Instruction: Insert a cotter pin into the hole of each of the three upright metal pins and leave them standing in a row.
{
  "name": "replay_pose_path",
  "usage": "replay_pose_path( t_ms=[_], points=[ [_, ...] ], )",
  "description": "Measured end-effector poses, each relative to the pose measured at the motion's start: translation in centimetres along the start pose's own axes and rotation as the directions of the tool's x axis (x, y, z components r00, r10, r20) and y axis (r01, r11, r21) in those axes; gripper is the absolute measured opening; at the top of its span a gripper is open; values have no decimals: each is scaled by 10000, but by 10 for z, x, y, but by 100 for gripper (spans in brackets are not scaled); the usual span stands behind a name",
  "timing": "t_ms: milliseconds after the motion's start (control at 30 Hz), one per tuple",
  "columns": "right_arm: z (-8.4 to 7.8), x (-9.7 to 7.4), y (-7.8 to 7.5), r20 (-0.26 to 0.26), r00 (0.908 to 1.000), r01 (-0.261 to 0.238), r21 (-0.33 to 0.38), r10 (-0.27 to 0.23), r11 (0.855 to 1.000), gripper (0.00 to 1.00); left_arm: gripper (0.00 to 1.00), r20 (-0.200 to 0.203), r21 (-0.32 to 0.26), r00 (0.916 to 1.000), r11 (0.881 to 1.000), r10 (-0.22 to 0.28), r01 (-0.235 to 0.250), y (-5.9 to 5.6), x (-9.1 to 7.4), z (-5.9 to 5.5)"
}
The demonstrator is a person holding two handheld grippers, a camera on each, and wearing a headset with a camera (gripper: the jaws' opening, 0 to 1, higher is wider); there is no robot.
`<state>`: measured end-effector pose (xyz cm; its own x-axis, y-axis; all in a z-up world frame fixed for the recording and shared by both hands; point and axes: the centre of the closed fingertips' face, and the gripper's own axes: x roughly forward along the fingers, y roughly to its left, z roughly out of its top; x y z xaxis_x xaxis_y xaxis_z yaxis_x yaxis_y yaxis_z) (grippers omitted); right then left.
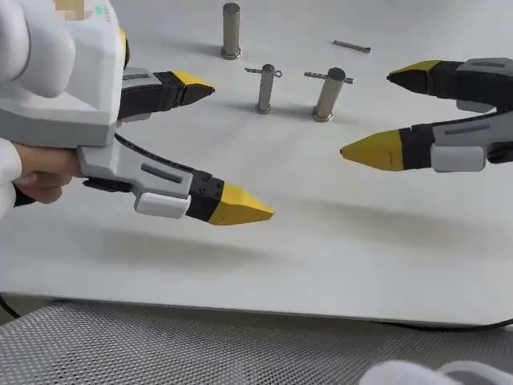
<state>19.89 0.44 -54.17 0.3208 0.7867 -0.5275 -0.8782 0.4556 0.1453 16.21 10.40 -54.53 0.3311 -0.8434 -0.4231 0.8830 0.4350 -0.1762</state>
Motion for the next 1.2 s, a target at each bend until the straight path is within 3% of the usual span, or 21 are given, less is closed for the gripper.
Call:
replay_pose_path(
  t_ms=[300, 567, 767, 933, 1100, 1200],
  points=[
    [-21, -13, -1, -251, 9981, 589, 866, -570, 9945, 91, 99, 180, -303, 9995, 9992, 264, -258, 6, -5, 1],
    [-28, -14, -2, -413, 9954, 904, 1027, -865, 9906, 98, 99, 454, -499, 9975, 9974, 542, -519, 13, -9, 7],
    [-30, -14, -1, -420, 9954, 908, 1141, -865, 9893, 98, 99, 607, -552, 9929, 9936, 1018, -985, 30, -13, 13],
    [-32, -14, 3, -457, 9959, 829, 1203, -779, 9893, 98, 99, 734, -491, 9894, 9914, 1249, -1215, 45, -14, 24],
    [-34, -14, 6, -507, 9962, 775, 1290, -715, 9886, 97, 99, 1108, -687, 9823, 9872, 1509, -1439, 63, -12, 41],
    [-35, -14, 7, -514, 9962, 761, 1324, -698, 9883, 96, 99, 1113, -616, 9790, 9844, 1706, -1645, 77, -10, 43]
  ],
)
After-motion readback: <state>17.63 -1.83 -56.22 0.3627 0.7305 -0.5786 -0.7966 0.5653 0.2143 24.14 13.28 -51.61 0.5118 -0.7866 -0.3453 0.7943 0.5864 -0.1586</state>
